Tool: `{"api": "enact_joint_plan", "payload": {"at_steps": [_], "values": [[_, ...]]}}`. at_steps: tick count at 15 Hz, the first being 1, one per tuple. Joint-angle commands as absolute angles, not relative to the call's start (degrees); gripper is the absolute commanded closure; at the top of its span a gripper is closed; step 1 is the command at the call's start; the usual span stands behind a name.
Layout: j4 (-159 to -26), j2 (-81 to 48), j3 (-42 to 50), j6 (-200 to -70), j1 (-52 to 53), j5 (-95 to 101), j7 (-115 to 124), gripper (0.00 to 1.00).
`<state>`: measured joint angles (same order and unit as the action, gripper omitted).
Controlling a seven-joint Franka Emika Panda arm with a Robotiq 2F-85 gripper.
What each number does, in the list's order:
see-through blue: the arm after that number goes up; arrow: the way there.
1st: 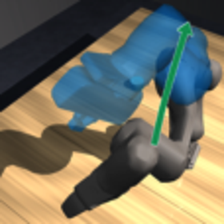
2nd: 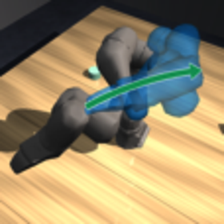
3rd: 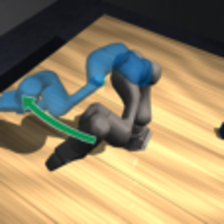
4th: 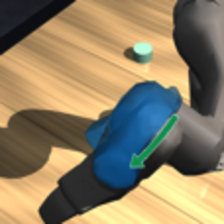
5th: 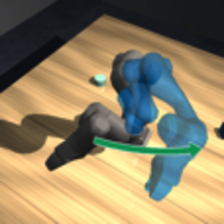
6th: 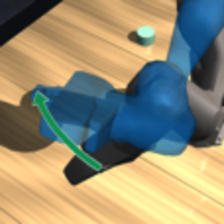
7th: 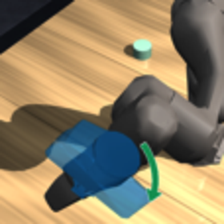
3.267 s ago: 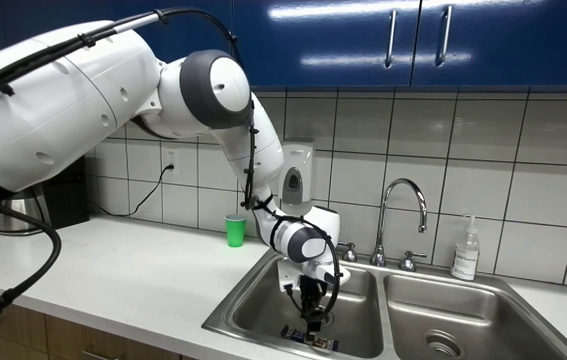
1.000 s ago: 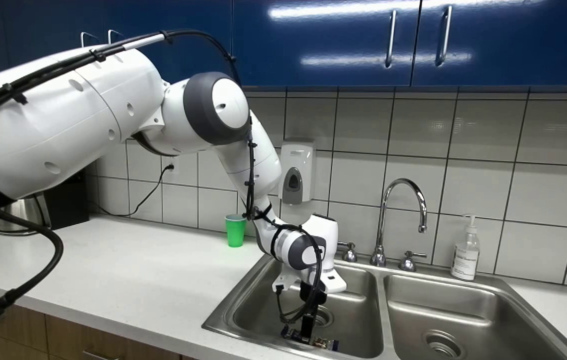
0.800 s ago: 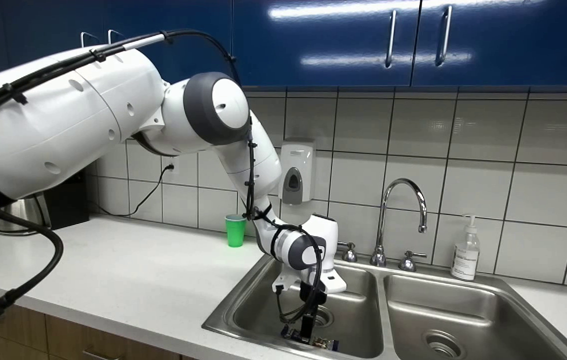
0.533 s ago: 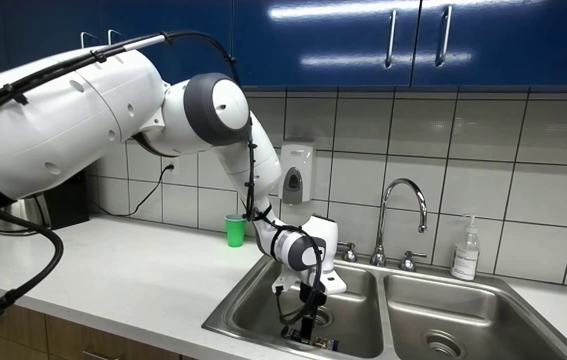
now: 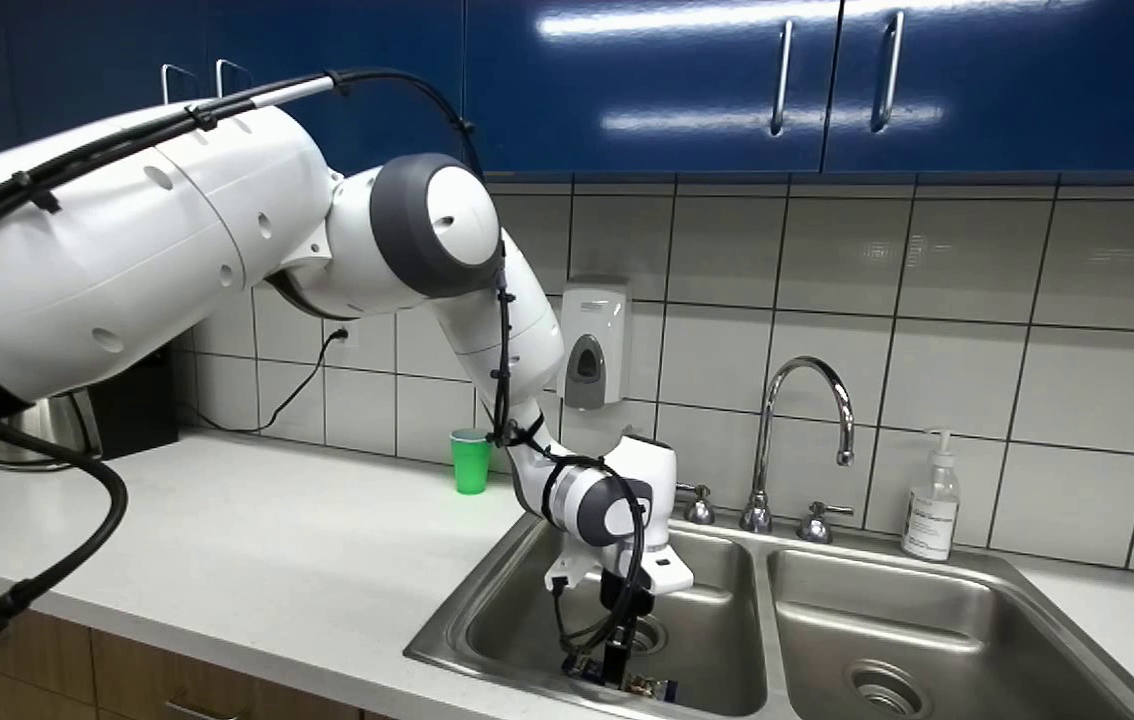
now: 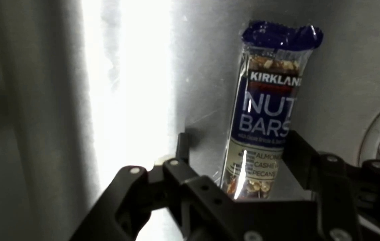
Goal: Move the protein bar to the left counter top from the sink
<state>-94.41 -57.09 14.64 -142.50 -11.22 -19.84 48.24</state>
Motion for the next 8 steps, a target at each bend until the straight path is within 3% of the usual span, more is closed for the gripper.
{"api": "enact_joint_plan", "payload": {"at_steps": [1,6,8], "values": [[-92.9,-57.5,15.3,-140.5,-10.9,-18.6,49.9,0.58],[-92.8,-57.4,15.2,-140.7,-10.9,-18.6,49.7,0.94],[-92.5,-57.6,15.2,-140.5,-11.0,-18.6,49.7,0.92]]}}
